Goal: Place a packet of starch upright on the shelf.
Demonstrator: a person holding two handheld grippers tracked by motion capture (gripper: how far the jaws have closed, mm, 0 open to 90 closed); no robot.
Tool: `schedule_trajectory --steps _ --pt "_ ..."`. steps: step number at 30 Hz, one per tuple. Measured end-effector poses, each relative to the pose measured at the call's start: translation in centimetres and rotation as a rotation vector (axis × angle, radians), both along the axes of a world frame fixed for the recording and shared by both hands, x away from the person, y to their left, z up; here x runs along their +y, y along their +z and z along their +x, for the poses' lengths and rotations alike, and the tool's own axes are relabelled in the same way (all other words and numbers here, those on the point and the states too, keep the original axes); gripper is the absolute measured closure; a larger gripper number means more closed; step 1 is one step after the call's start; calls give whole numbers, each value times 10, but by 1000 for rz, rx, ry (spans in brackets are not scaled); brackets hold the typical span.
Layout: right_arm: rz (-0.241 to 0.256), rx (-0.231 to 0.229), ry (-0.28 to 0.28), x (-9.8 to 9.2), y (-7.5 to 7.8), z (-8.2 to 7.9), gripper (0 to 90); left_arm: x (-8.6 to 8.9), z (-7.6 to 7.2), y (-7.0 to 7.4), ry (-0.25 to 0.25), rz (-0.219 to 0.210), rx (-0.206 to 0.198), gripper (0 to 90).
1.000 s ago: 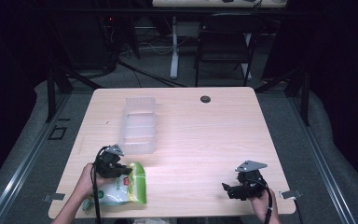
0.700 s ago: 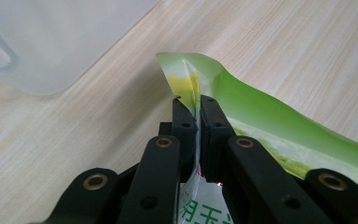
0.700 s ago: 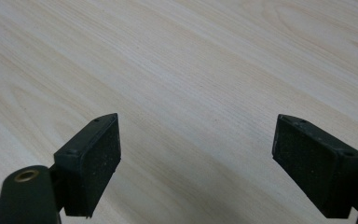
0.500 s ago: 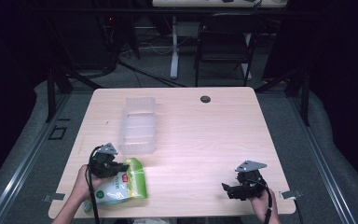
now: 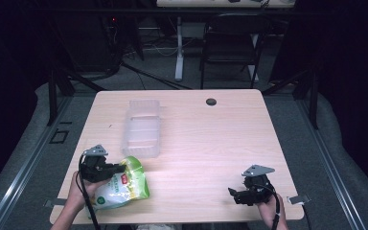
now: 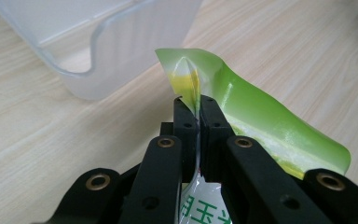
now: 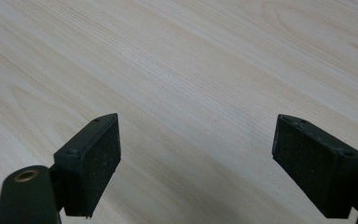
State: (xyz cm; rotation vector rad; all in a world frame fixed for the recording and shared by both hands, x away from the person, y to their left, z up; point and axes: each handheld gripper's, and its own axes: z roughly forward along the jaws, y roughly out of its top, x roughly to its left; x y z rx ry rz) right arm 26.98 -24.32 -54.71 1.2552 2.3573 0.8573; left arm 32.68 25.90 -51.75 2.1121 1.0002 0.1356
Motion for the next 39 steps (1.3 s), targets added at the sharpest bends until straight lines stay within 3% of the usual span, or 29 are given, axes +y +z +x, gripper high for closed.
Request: schedule_trajectory --steps 7,16,21,33,39 --pt "0 2 2 0 0 0 148 4 -4 6 18 13 -31 875" --pt "-3 4 6 -1 0 1 148 9 -7 10 54 -11 -49 879" --pt "-3 3 3 -1 0 1 148 16 -10 15 83 -43 -80 882" --pt "2 6 3 -1 0 1 148 25 -15 22 128 -53 -143 884" --pt "1 1 -4 -2 0 1 148 28 -19 27 183 -71 -194 886"
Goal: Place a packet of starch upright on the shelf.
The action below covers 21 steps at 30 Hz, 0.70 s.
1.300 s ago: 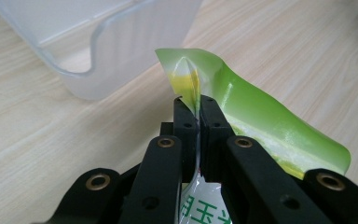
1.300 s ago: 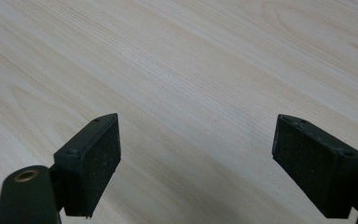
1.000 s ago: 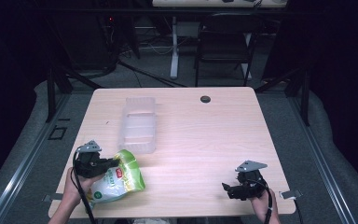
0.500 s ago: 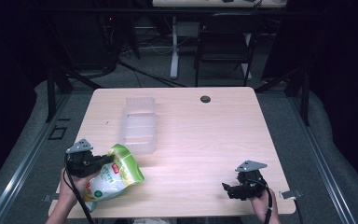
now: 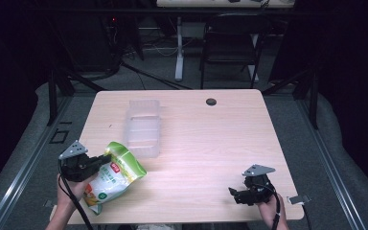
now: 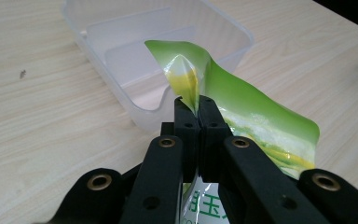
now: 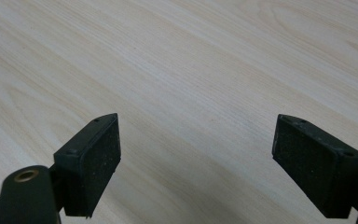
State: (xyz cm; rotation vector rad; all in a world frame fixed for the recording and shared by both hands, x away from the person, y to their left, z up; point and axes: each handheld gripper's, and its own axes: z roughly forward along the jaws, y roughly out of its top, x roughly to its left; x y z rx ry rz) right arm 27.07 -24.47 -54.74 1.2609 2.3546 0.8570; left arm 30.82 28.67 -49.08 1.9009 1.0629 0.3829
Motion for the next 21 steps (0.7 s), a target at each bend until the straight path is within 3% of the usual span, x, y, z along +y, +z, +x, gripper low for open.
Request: schedule_trajectory --steps 9,14,21 --pt "-6 4 -4 0 0 0 148 4 0 4 25 -19 -11 887" --pt "-6 3 -3 0 0 0 148 11 -1 9 59 -65 -22 887" --pt "2 2 0 0 1 0 148 16 -3 18 75 -88 -54 888"
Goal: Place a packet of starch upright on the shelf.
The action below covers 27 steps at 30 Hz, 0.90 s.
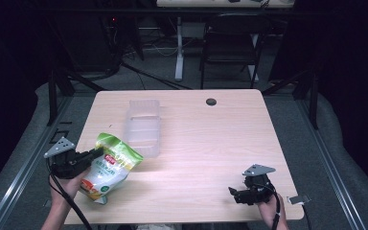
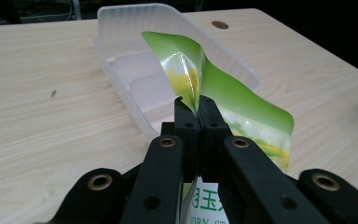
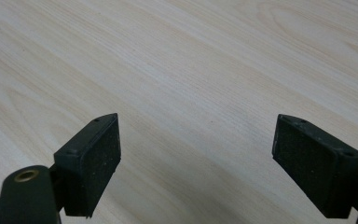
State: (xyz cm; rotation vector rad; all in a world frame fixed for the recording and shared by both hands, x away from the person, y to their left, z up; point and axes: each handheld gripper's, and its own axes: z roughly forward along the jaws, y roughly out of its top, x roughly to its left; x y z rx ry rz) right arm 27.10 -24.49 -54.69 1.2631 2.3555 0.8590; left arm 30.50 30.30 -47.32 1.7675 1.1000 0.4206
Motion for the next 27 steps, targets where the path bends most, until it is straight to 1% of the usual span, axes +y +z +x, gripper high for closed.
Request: schedule_trajectory --steps 3,4,9,10,13,14,15,17,19,20,22,23,26,27 --pt "-1 1 0 0 0 0 148 2 -1 2 7 -22 -13 889" --pt "-5 0 -1 0 0 0 148 2 -2 3 8 -18 -18 888" --pt "1 -2 -3 0 0 0 148 2 -4 7 12 -30 -38 889" --pt "0 -2 -2 0 0 0 148 3 -4 9 10 -29 -44 889" --pt "0 -2 -3 0 0 0 148 3 -6 12 6 -44 -58 890" --pt "1 -2 -3 0 0 0 148 4 -7 13 -2 -51 -66 890" --pt "1 -2 -3 0 0 0 148 3 -8 14 -1 -52 -80 890" --pt "1 -2 -4 -1 0 0 148 2 -9 17 -11 -34 -102 891" --pt "1 -1 -5 -1 0 1 148 2 -11 19 -13 -41 -116 891" --pt "1 0 -5 -1 0 1 148 2 -11 21 -18 -37 -114 891" --pt "2 -2 -6 -1 0 1 148 2 -12 23 -17 -45 -123 891" --pt "3 -2 -7 -1 0 1 148 3 -12 25 -20 -37 -126 891" --pt "4 -2 -8 -1 0 1 148 4 -12 27 -17 -36 -128 891" --pt "4 -2 -9 -1 0 1 148 4 -12 28 -13 -43 -129 891"
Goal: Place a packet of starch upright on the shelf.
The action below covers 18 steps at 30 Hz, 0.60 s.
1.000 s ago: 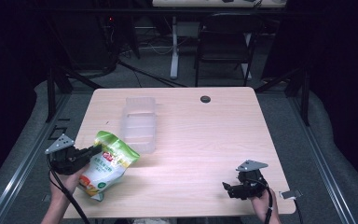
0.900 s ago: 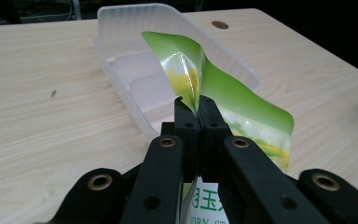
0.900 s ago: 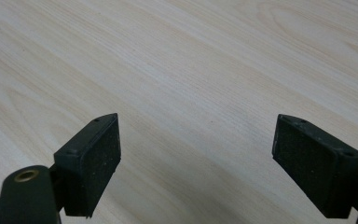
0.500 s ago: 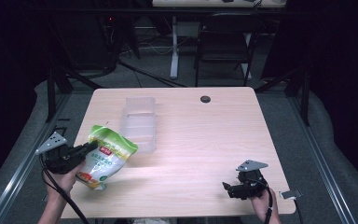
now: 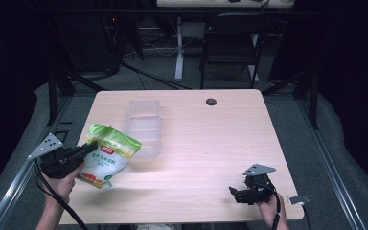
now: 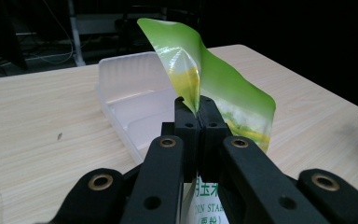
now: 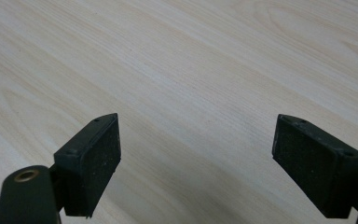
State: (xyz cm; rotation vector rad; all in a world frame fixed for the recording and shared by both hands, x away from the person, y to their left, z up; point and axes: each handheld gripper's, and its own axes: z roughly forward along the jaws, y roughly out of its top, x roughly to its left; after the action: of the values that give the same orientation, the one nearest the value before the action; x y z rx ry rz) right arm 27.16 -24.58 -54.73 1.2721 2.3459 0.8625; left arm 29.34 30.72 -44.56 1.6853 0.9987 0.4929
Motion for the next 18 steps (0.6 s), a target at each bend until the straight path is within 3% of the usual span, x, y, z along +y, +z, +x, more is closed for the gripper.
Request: schedule_trajectory --steps 18 --pt "-5 -3 3 1 0 1 148 9 5 12 55 -8 -10 891"
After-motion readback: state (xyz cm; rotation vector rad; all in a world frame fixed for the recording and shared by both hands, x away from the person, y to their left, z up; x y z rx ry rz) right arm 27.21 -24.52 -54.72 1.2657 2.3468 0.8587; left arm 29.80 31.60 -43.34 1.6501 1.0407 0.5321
